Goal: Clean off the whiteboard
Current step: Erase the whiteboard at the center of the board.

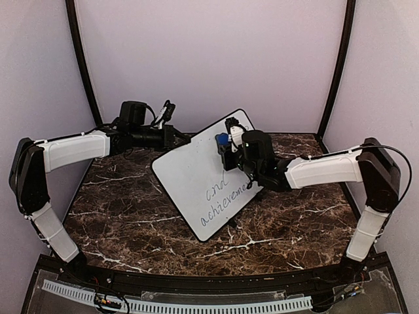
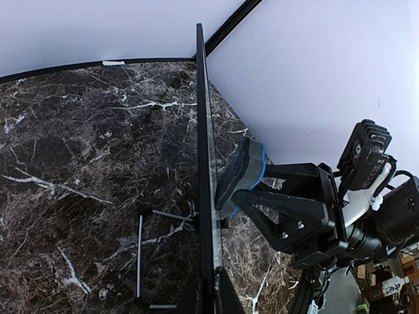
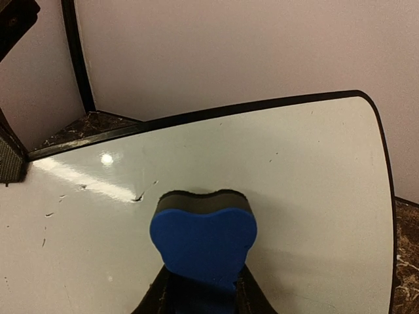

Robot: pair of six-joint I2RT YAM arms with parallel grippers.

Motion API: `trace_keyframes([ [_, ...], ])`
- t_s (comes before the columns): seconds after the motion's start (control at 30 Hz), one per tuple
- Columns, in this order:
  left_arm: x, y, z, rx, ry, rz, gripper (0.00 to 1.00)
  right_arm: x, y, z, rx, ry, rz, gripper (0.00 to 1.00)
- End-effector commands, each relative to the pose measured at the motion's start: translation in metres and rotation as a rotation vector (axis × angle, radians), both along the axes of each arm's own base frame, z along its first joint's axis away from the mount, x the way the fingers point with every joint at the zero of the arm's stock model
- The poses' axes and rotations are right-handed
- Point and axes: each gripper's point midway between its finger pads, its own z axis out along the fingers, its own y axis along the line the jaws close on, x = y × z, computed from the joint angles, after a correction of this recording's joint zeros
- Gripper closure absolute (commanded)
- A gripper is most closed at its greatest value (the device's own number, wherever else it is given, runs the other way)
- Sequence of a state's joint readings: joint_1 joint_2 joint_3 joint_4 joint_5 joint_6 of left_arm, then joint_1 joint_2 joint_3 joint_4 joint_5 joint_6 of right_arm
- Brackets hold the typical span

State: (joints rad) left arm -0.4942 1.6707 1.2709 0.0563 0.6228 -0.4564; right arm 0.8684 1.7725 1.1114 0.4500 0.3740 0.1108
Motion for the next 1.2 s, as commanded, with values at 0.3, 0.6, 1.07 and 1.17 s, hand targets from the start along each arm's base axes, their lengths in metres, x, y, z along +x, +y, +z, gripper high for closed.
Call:
trace_keyframes([
  [0.3,-0.033,-0.025,-0.002,-0.013,0.0,-0.143,1.0,-0.026,-0.036,-0.056,-0.039,0.108,-0.026,0.75],
  [0.6,-0.034,-0.025,-0.001,-0.015,-0.002,-0.144,1.0,0.007,-0.016,-0.019,-0.024,0.029,-0.054,0.75],
  [1.07,-0.034,-0.028,-0.009,0.0,0.009,-0.145,1.0,-0.006,-0.023,-0.033,-0.023,0.086,-0.014,0.75],
  [1.17,-0.033,-0.028,-0.01,0.008,0.004,-0.144,1.0,-0.017,-0.037,-0.044,-0.044,0.103,-0.024,0.75],
])
